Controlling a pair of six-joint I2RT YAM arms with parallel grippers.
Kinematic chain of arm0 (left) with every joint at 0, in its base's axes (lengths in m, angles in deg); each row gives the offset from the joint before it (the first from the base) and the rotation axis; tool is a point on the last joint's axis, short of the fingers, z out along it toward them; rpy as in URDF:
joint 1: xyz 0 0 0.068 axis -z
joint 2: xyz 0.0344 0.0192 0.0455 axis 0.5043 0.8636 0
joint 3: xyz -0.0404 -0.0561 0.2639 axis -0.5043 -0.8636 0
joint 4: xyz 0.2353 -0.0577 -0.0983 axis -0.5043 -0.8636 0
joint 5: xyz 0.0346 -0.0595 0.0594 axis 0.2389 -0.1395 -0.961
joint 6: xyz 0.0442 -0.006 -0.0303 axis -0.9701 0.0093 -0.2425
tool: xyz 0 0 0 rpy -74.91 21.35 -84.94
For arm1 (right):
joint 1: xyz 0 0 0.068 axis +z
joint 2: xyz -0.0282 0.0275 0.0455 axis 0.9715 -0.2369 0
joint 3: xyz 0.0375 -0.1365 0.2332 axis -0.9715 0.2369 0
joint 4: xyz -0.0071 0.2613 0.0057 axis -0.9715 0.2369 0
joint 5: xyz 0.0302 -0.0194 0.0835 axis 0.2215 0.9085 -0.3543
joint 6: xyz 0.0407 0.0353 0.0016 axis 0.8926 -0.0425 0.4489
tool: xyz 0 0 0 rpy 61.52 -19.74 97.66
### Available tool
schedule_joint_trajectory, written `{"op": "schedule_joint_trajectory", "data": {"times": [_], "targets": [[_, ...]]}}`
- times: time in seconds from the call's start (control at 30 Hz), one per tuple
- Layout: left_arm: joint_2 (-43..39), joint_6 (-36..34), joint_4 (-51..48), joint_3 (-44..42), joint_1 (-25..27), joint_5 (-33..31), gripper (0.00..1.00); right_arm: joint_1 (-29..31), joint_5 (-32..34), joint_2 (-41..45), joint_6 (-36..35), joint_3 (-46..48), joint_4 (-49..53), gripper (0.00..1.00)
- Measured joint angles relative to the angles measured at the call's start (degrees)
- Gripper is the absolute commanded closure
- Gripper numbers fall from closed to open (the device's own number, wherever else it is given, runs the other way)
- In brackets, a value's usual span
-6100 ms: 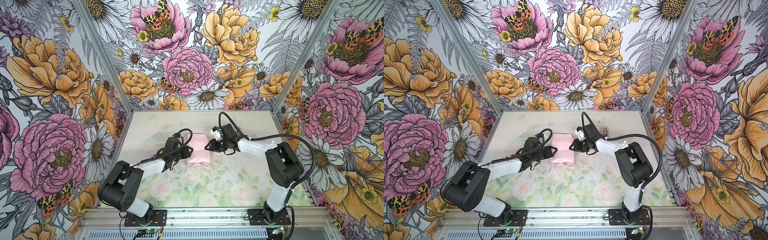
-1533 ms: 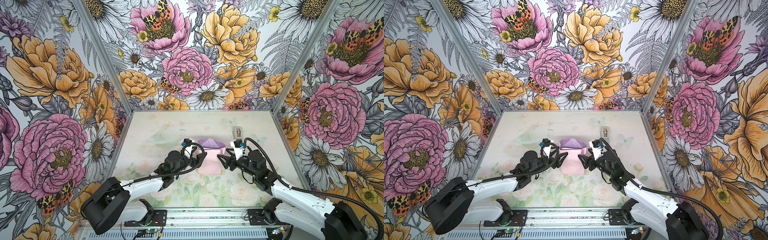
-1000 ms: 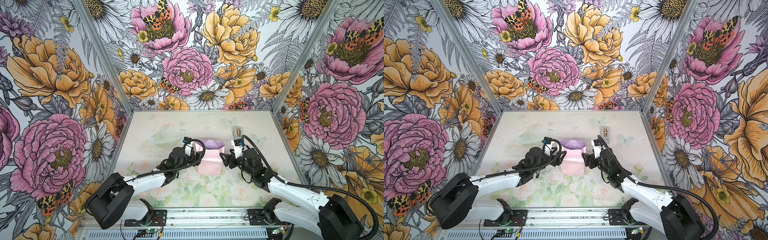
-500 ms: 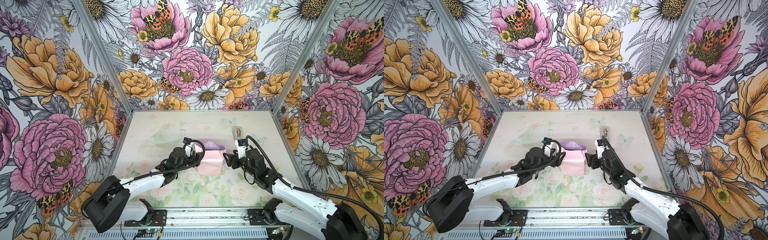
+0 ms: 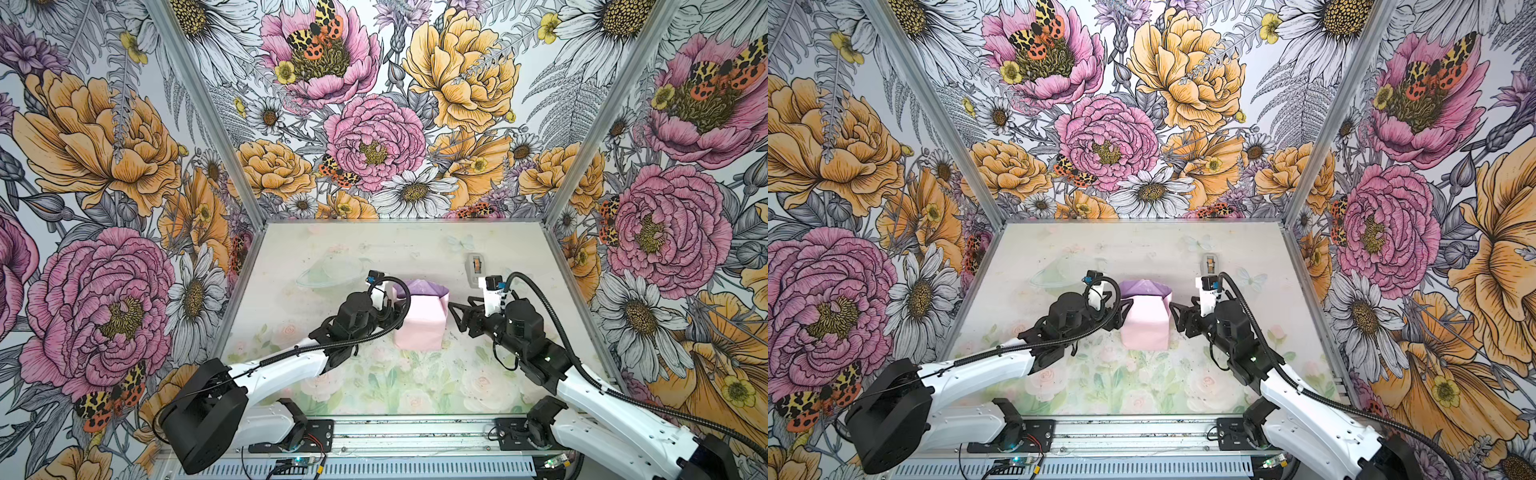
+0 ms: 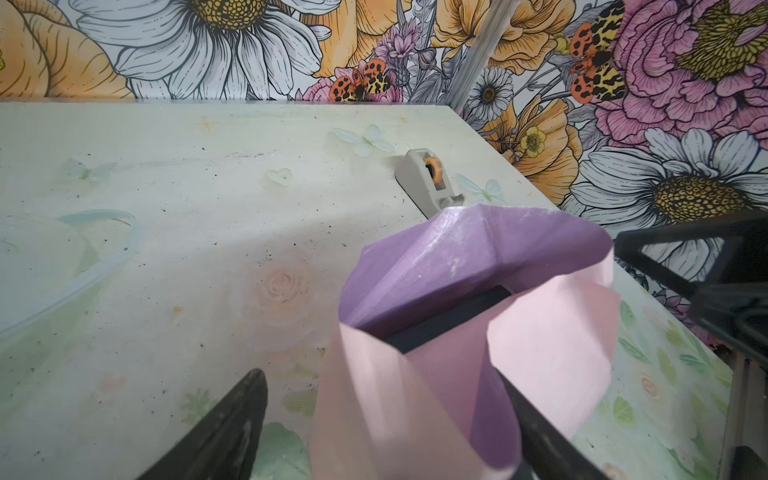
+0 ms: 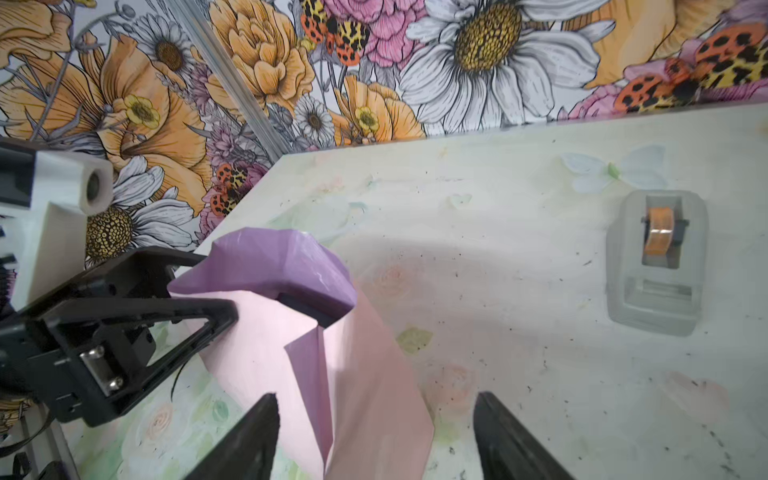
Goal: Wrap the gift box in paper
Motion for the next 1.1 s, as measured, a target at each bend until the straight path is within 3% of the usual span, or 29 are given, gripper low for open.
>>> {"op": "schedule_joint_trajectory", "data": {"times": [0.5, 0.9, 1.03, 1.1], "targets": [[4.74, 1.09, -2.29, 1.73, 0.04, -1.97, 0.25, 0.39, -3.56, -13.18, 1.29, -4.55, -1.9, 0.31], [3.93, 1.75, -3.32, 1.64, 0.31, -4.66, 0.31, 3.41, 4.42, -18.08, 1.44, -7.34, 0.92, 0.6], [2.47, 2.14, -4.42, 1.49, 0.42, -6.29, 0.37, 4.39, 6.78, -18.05, 1.49, -7.43, 0.92, 0.63], [1.86, 2.58, -4.61, 1.25, 0.42, -7.21, 0.47, 4.92, 7.78, -18.03, 1.46, -7.43, 0.9, 0.64]]}}
